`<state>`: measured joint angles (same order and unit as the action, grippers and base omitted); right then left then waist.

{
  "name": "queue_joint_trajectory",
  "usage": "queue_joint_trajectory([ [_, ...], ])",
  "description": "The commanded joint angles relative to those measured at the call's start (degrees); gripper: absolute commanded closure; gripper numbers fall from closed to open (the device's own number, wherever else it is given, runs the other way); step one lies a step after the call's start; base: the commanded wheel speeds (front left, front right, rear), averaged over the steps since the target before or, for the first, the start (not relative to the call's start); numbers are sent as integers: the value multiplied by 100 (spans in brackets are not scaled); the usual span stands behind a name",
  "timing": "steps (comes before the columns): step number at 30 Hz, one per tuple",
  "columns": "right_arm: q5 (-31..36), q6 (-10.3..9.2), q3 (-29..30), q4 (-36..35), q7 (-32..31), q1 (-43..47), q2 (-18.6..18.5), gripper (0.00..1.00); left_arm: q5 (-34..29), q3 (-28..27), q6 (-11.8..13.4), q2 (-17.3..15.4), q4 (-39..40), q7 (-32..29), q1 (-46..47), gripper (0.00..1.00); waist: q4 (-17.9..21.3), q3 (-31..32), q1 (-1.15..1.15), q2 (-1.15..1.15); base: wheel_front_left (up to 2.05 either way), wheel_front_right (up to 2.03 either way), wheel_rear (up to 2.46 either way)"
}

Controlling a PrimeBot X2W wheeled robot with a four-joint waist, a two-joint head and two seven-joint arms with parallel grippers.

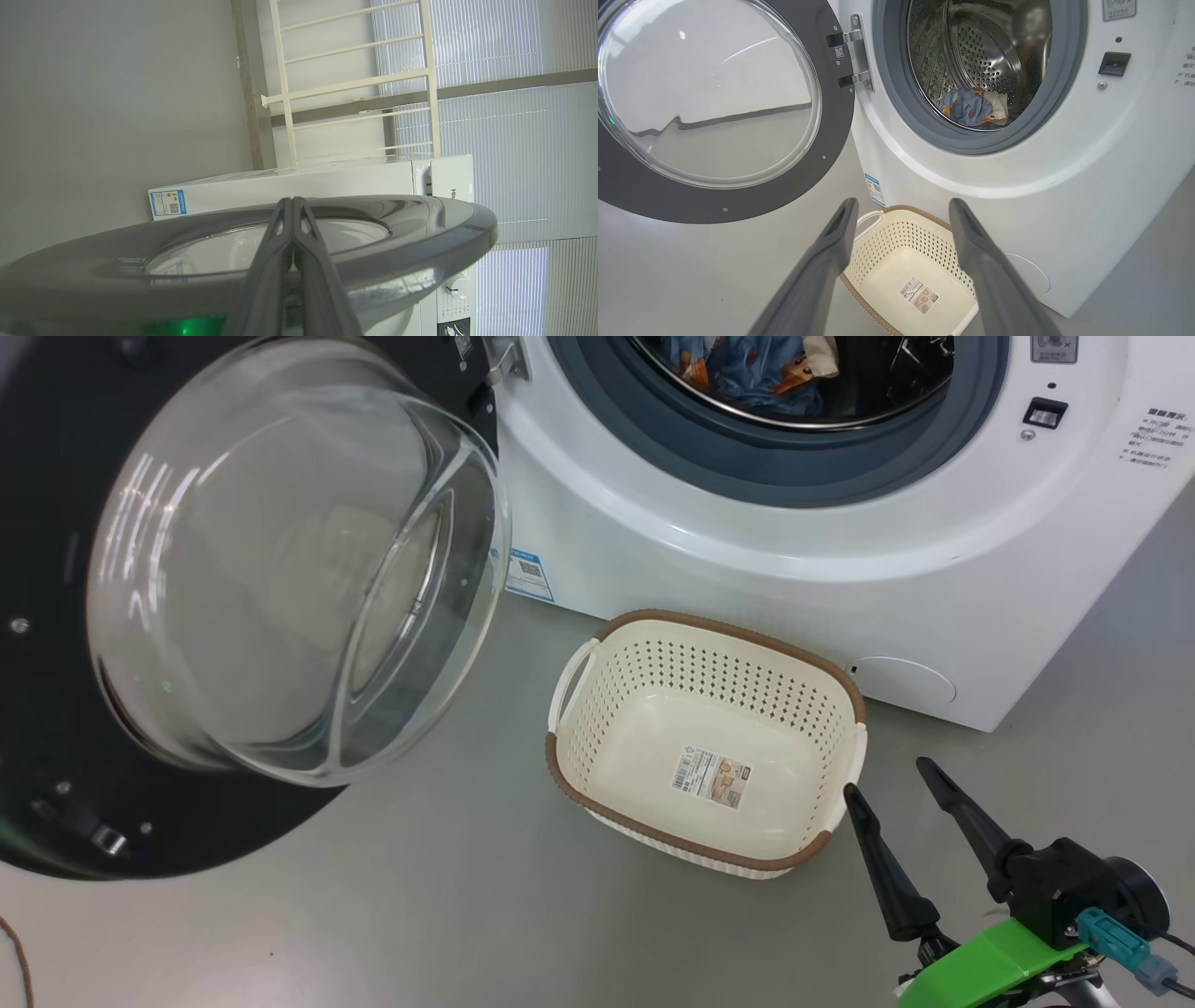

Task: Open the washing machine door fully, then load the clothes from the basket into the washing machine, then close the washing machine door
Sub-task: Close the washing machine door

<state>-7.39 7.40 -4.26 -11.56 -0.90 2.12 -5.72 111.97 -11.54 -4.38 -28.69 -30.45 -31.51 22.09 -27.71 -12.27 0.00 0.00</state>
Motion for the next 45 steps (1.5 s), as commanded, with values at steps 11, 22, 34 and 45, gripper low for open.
queue_joint_trajectory([
  [11,-49,9,-33,10,241,-24,131,0,158,-149,-212,-18,1179,-566,-740,100,119,236,0,0,0,0,0],
  [22,-48,9,64,195,431,140,246,0,109,-8,-230,248,2346,-831,-1604,100,359,531,0,0,0,0,0],
  [34,-79,9,67,277,578,172,281,0,-44,522,-72,537,3264,-1078,-2074,100,914,700,0,0,0,0,0],
  [45,-213,9,92,362,677,166,283,0,-56,798,72,727,3621,-1172,-2149,100,1610,759,0,0,0,0,0],
])
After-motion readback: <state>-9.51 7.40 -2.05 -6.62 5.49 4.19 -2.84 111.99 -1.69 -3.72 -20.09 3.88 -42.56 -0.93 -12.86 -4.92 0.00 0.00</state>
